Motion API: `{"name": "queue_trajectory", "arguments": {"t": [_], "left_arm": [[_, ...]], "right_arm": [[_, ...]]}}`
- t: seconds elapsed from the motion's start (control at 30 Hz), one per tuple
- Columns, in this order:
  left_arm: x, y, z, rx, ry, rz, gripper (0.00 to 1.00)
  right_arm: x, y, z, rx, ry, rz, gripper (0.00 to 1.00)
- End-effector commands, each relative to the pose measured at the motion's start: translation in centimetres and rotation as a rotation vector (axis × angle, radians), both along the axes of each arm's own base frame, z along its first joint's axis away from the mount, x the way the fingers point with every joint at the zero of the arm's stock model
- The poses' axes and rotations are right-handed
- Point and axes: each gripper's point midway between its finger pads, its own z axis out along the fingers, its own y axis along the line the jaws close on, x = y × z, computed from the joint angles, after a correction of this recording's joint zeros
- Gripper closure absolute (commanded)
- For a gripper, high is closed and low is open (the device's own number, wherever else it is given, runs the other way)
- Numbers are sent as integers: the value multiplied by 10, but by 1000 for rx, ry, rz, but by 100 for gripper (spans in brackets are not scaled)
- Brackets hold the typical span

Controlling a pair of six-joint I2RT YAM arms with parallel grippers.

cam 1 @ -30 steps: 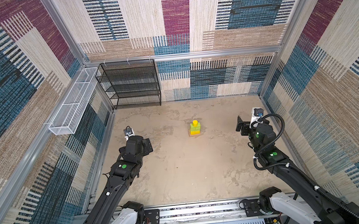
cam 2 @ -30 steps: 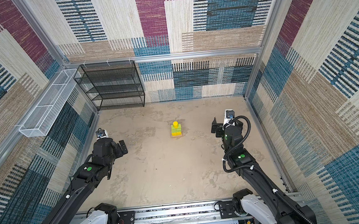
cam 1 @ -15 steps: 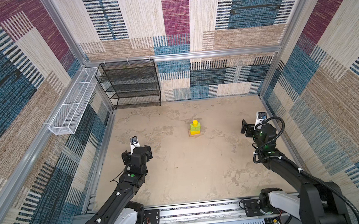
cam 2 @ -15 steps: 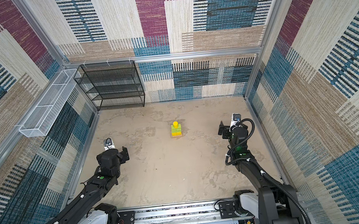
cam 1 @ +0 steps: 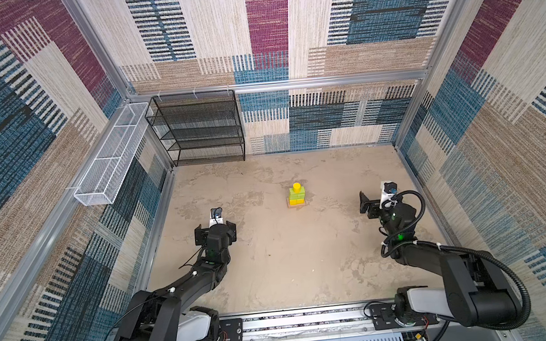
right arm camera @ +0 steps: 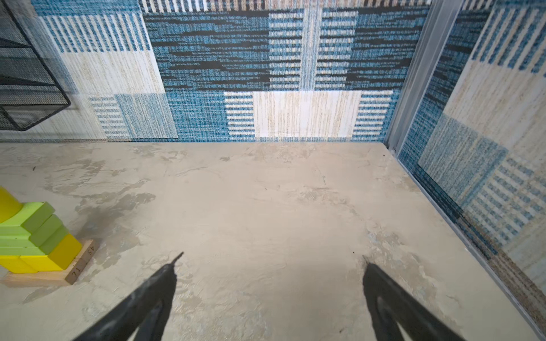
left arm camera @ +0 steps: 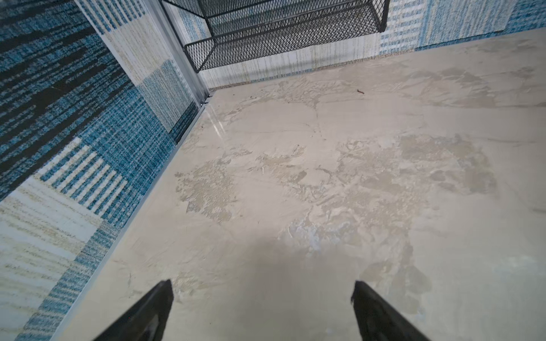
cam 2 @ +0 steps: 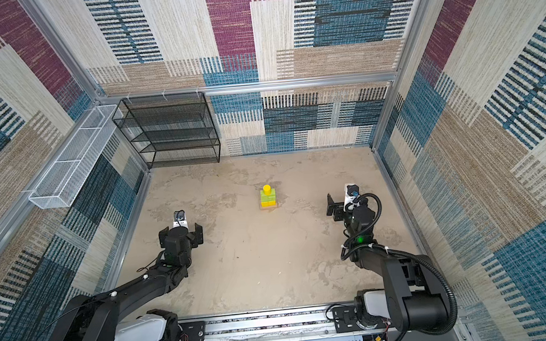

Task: Build the wood block tower

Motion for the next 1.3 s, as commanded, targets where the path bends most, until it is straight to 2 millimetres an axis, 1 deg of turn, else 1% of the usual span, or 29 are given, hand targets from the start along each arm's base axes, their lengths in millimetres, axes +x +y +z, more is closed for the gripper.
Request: {"name": "queue_trajectory", "arguments": {"t": [0.0, 0.13, 0.23, 0.4, 0.5, 0.6, 0.77, 0.93, 1.03, 1.13, 1.27], "left_arm": [[19, -12, 24, 5, -111, -67, 1], [29, -16, 25, 21, -122, -83, 1], [36, -21, 24, 41, -132, -117, 1], [43, -27, 16, 84, -123, -163, 1], [46, -17, 18, 97, -167, -108, 1], [44, -19, 15, 65, -155, -146, 1], [45, -9, 13, 15, -150, -132, 1], [44, -4, 10, -33, -156, -140, 1], [43, -3, 10, -44, -160, -146, 1], [48, -1, 9, -60, -142, -148, 1], [52, 9, 5, -94, -122, -117, 1]], "right_arm": [[2, 7, 26, -22, -118, 45, 1], [2, 14, 22, -33, -107, 87, 1], [-1, 17, 21, -37, -112, 106, 1], [-9, 21, 14, -46, -128, 133, 1], [-10, 21, 7, -44, -126, 132, 1], [-10, 22, 2, -48, -127, 137, 1], [-6, 19, -11, -45, -118, 119, 1], [0, 10, -15, -12, -87, 93, 1], [4, 0, -15, 10, -78, 39, 1], [4, 0, -16, 10, -77, 38, 1], [4, -1, -16, 9, -78, 37, 1]]}}
